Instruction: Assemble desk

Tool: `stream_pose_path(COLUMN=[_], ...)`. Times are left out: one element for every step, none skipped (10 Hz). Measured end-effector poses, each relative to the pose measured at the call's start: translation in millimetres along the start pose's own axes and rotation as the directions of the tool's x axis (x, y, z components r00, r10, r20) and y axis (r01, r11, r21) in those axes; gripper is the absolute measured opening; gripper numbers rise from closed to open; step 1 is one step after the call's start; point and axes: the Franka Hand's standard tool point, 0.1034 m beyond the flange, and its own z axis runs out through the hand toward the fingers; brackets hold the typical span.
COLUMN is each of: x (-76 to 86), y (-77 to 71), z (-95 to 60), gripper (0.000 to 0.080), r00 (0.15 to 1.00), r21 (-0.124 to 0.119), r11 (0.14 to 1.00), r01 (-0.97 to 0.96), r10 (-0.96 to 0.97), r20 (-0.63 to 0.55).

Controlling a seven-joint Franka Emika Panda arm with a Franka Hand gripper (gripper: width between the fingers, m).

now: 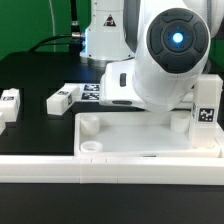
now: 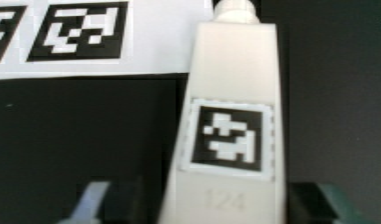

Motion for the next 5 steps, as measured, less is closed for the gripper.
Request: stream_pose_path(x=[-0.1,0.1,0.2,-0.7,-4.0], y=[0.2,1.1,2.8,4.7,8.1], z=[-0.1,-0.5,-1.8,-5.4,-13.0], gripper=[0.0288,0.0288,0.0288,0.0288,0.0288], r00=[1.0,1.0,1.0,1.0,1.0], r21=[0.0,0.002,0.003,0.005,0.008], r11=[1.0,1.0,1.0,1.0,1.0], r01=[0.0,0.001,0.001,0.004,0.004], r10=[0.0,-0.001,-0.001,-0.004,-0.003], r20=[0.0,0.0,-0.001,-0.002,-0.002])
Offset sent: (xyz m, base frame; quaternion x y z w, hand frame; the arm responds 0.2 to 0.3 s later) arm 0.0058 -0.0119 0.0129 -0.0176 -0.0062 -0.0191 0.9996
